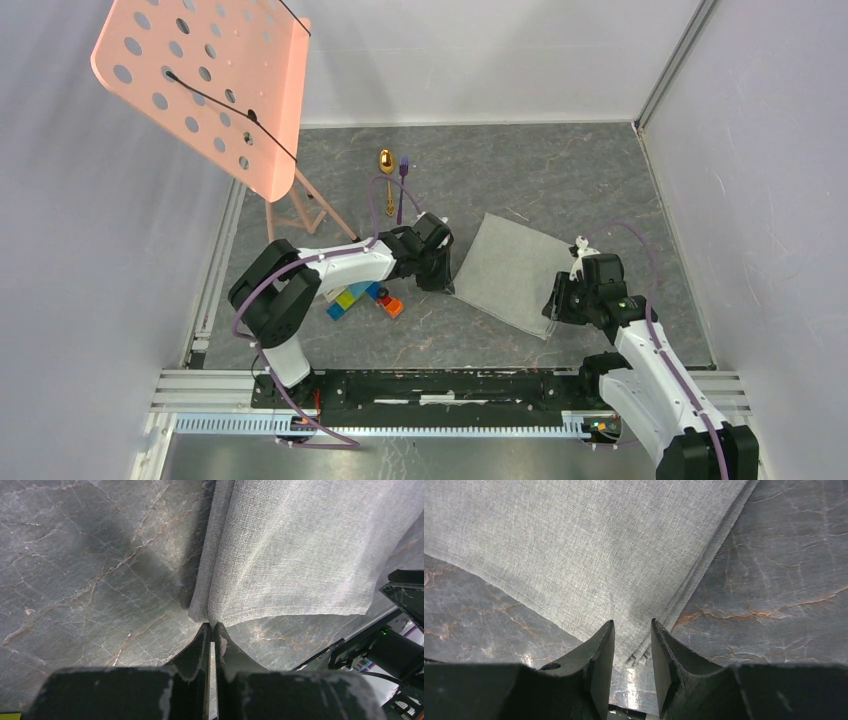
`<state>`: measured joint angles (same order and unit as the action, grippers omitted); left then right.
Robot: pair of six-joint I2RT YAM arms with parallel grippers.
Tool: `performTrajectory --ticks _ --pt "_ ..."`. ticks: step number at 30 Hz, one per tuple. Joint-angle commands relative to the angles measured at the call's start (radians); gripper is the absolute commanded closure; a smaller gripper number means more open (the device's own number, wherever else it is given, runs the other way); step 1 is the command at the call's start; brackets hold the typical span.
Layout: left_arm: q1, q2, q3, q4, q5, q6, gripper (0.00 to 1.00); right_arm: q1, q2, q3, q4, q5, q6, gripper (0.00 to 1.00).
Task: Fold the napkin into a case and place the utensils inside
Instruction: Smooth out the square-folded napkin at the center of the board.
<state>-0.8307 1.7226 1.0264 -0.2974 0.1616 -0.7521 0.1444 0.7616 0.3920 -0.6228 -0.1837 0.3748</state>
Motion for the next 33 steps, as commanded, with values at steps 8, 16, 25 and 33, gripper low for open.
performTrajectory --ticks 8,16,25,33 --pt "0.001 0.018 -0.03 0.038 0.044 0.024 0.95 0.048 -0.045 -0.014 -0.028 -0.031 0.007 0.62" --pt "-0.007 0.023 -0.034 0.046 0.059 0.02 0.94 0.115 -0.018 0.014 0.01 -0.082 0.024 0.63" --pt "-0.008 0.029 -0.017 0.017 0.032 0.038 0.9 0.161 0.027 -0.022 0.002 0.017 0.045 0.71" --pt "-0.01 0.03 -0.012 0.017 0.066 0.041 0.84 0.162 -0.09 -0.086 -0.039 0.064 0.095 0.76"
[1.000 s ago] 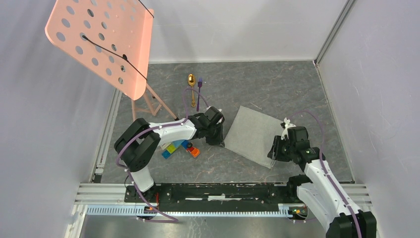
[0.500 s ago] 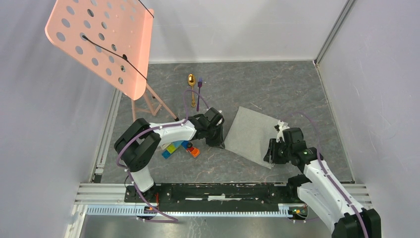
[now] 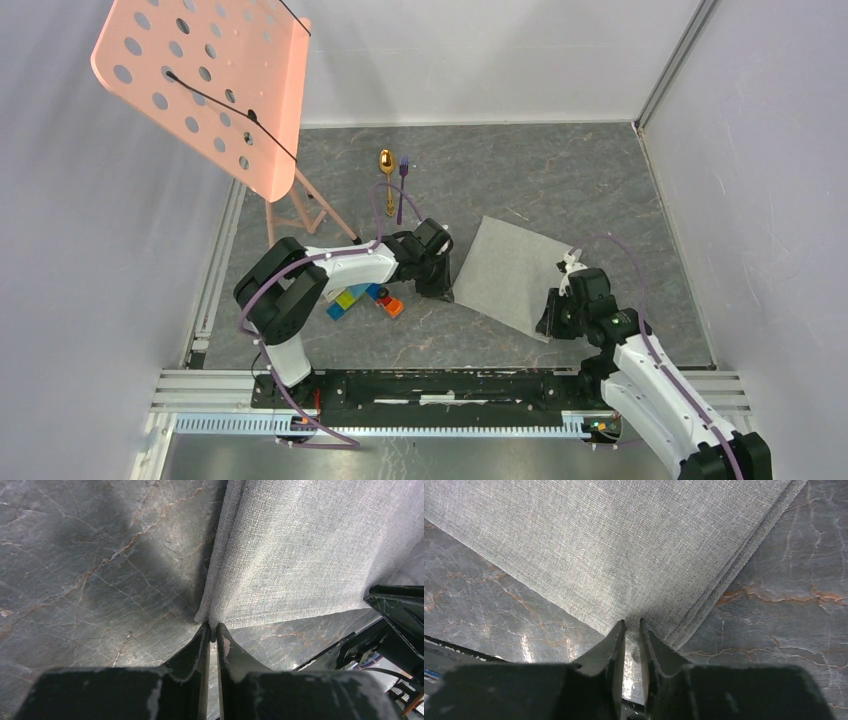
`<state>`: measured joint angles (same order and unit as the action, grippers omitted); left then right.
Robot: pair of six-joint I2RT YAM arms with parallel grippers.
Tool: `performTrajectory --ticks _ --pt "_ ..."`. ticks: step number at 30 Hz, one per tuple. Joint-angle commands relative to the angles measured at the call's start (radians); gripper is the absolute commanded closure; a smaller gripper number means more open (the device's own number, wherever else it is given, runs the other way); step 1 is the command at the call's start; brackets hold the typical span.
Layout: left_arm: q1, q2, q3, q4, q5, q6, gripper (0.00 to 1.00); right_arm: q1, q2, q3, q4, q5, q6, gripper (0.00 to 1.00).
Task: Fold the napkin into a case and place the utensils inside
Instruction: Smooth out the square-folded napkin at the center of the board.
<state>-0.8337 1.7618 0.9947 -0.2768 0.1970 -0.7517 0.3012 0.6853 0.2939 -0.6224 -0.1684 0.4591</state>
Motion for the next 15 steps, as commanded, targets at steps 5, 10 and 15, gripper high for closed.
performTrajectory --ticks 5,10,15 --pt "-0.008 -0.085 0.066 -0.08 0.038 0.079 0.63 0.005 0.165 0.224 0.115 -0.053 -0.097 0.51" --pt "-0.008 -0.151 0.11 -0.14 0.041 0.101 0.58 0.001 0.416 0.359 0.341 -0.169 -0.138 0.5" --pt "-0.005 -0.084 0.12 -0.036 0.131 0.069 0.81 -0.004 0.658 0.39 0.707 -0.385 -0.007 0.58"
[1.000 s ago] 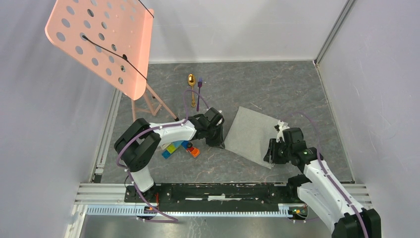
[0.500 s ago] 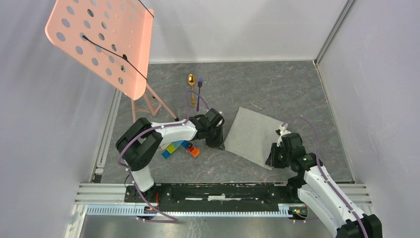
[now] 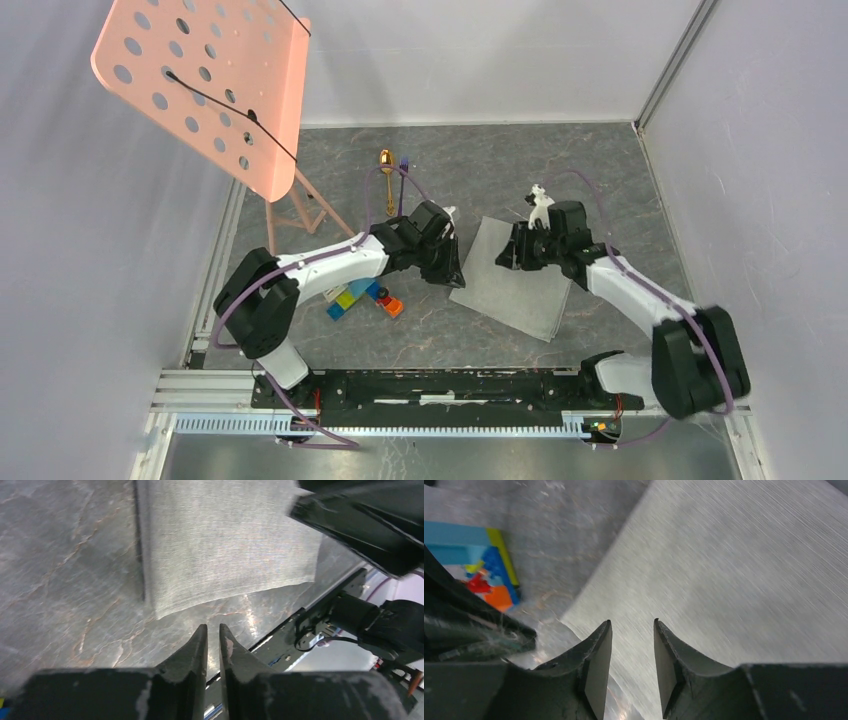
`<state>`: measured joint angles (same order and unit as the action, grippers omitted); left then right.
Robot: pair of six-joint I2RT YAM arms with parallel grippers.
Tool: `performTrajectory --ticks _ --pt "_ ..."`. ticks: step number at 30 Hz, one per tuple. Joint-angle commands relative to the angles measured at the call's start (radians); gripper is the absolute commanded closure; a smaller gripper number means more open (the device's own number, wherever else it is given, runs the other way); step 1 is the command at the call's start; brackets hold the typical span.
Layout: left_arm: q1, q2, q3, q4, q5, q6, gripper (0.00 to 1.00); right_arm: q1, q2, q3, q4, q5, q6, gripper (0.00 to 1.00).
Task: Fold the napkin into a case and place the utensils inside
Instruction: Smooth out the square-folded napkin at the center of the board.
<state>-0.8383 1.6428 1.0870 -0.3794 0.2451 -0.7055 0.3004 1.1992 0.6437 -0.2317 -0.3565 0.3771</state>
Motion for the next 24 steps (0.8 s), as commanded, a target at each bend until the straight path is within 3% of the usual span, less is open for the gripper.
performTrajectory --ticks 1,7,14,24 --pt "0.002 0.058 0.03 0.079 0.079 0.023 0.84 -0.003 0.204 0.05 0.382 -0.233 0.104 0.6" --pt "0.039 0.181 0.022 0.174 0.087 0.03 0.92 -0.015 0.43 0.09 0.621 -0.356 0.173 0.61" --pt "0.048 0.265 -0.014 0.141 -0.018 0.057 0.98 -0.101 0.634 0.092 0.887 -0.467 0.246 0.59" --pt "0.048 0.282 -0.119 0.207 -0.016 0.01 0.98 -0.175 0.898 0.324 0.836 -0.466 0.18 0.53"
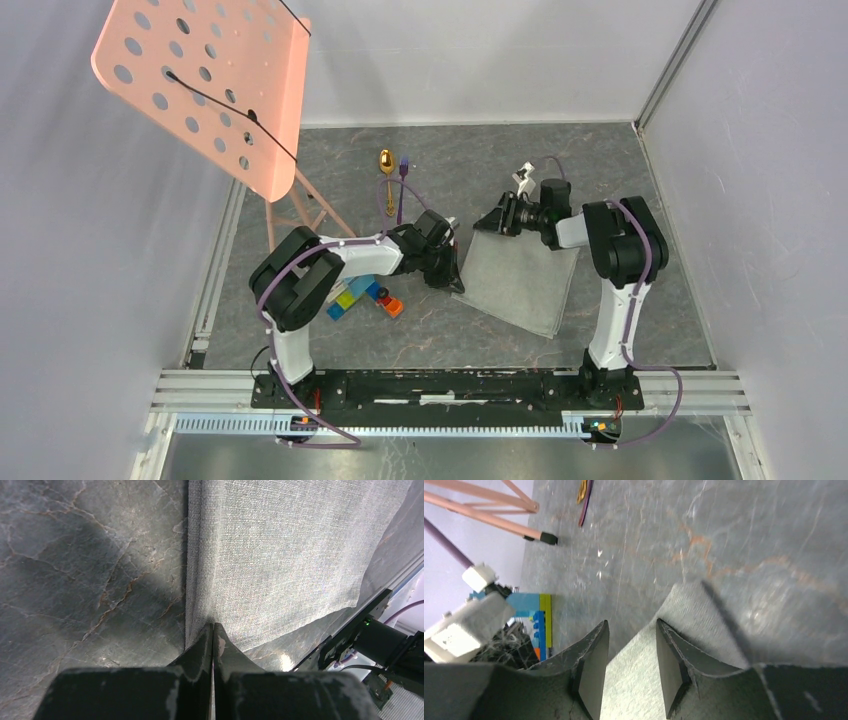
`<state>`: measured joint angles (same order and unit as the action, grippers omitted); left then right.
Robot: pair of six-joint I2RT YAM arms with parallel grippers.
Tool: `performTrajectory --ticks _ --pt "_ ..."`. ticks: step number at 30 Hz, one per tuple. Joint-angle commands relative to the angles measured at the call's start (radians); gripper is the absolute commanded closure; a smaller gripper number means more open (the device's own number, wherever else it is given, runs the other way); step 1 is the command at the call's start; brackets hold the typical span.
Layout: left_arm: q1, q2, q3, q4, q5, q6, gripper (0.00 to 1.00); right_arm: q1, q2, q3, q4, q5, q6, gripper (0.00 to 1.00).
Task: Fold the napkin into a case and place the utensils inside
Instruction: Smooth out the square-folded napkin at the center of the board.
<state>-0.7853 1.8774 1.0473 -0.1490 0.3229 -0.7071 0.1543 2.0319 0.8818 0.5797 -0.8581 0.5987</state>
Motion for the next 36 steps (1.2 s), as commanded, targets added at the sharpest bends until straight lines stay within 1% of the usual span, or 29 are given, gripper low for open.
performTrajectory --ticks 1,4,7,9,10,11,12,13,14,16,18,20,22,25,28,34,36 --pt "-0.005 0.047 -0.089 -0.018 -0.098 0.01 0.98 -0.037 0.081 0.117 0.006 0.041 -0.046 0.52" --pt "-0.005 0.045 -0.107 -0.01 -0.103 0.009 0.98 -0.05 0.155 0.238 -0.068 0.05 -0.071 0.51" --pt "-0.005 0.044 -0.114 0.005 -0.097 0.006 0.98 -0.059 0.241 0.362 -0.109 0.054 -0.076 0.51" --pt "-0.005 0.046 -0.106 0.006 -0.088 0.006 0.98 -0.059 0.283 0.478 -0.214 0.049 -0.105 0.51" --pt "-0.005 0.042 -0.105 0.008 -0.082 0.004 0.98 -0.06 0.272 0.528 -0.299 0.061 -0.138 0.52" --pt "-0.005 0.037 -0.105 0.01 -0.081 0.004 0.98 -0.062 0.242 0.559 -0.376 0.095 -0.184 0.51" --pt "-0.005 0.031 -0.107 0.008 -0.081 0.004 0.98 -0.065 0.193 0.588 -0.504 0.15 -0.242 0.5" --pt "-0.005 0.024 -0.108 0.007 -0.085 0.005 0.98 -0.069 0.138 0.598 -0.592 0.199 -0.278 0.49" --pt "-0.005 0.016 -0.11 0.007 -0.085 0.004 0.98 -0.071 0.064 0.586 -0.673 0.247 -0.311 0.46" --pt "-0.005 -0.006 -0.112 0.004 -0.074 0.006 0.91 -0.083 -0.088 0.507 -0.743 0.3 -0.368 0.39" --pt "-0.006 -0.044 -0.111 0.011 -0.052 0.008 0.82 -0.099 -0.251 0.349 -0.713 0.309 -0.361 0.3" --pt "-0.007 -0.09 -0.088 0.009 -0.018 0.016 0.67 -0.124 -0.368 0.148 -0.611 0.232 -0.335 0.28" --pt "-0.009 -0.12 -0.033 -0.024 0.034 0.036 0.58 -0.147 -0.438 0.01 -0.539 0.17 -0.32 0.27" --pt "-0.021 -0.157 0.061 -0.097 0.067 0.07 0.5 -0.21 -0.493 -0.118 -0.463 0.112 -0.312 0.26" --pt "-0.024 -0.153 0.143 -0.112 0.107 0.078 0.47 -0.261 -0.509 -0.201 -0.356 0.039 -0.271 0.23" --pt "-0.014 0.036 0.251 -0.095 0.147 0.063 0.56 -0.33 -0.482 -0.27 -0.219 -0.019 -0.217 0.22" --pt "-0.014 0.068 0.246 -0.076 0.119 0.061 0.57 -0.357 -0.466 -0.307 -0.137 -0.045 -0.173 0.22"
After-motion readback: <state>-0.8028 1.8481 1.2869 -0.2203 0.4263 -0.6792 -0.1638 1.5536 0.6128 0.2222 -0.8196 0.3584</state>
